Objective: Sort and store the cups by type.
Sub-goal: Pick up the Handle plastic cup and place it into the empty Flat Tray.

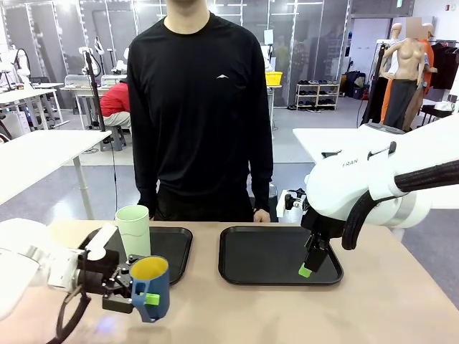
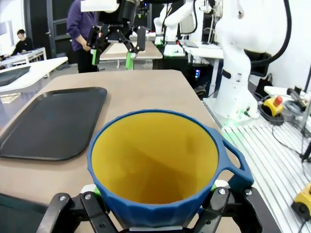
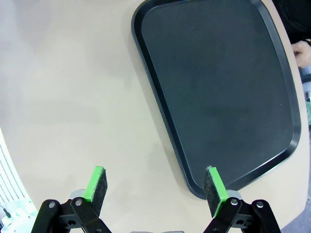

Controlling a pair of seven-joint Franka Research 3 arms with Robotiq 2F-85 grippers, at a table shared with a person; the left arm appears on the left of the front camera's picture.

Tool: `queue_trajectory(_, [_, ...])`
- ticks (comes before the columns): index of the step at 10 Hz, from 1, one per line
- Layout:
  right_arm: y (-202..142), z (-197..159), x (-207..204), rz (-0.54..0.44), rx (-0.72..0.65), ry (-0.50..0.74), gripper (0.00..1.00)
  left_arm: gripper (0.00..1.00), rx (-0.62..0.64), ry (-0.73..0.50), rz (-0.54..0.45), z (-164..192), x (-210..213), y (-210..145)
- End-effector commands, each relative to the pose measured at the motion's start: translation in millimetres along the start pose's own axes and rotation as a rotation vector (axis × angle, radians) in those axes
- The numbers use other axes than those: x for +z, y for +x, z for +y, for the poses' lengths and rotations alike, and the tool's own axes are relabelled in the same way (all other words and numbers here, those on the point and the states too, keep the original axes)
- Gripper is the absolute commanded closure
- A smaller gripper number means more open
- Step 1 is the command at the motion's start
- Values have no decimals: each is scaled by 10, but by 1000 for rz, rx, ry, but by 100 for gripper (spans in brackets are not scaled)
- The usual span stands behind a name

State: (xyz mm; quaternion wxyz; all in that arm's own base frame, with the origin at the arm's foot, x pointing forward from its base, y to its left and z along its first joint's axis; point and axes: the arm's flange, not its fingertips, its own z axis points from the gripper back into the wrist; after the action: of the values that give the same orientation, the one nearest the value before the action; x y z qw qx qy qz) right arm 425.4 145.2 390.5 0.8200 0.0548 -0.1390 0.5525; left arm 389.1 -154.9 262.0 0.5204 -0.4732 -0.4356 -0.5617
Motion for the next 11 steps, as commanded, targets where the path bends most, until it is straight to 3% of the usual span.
queue_trajectory(1, [-6, 1, 2, 9, -1, -6, 0, 26, 15, 41, -59, -84, -374, -22])
queue_trajectory(4, [-6, 1, 2, 9, -1, -6, 0, 26, 11, 189, -105, -83, -923, 102])
queue_trajectory(7, [-6, 1, 2, 9, -1, -6, 0, 26, -21, 345, -113, 155, -1439, 241])
queue_trajectory(11, [-6, 1, 2, 9, -1, -6, 0, 26, -16, 416, -39, 482, -1977, 234])
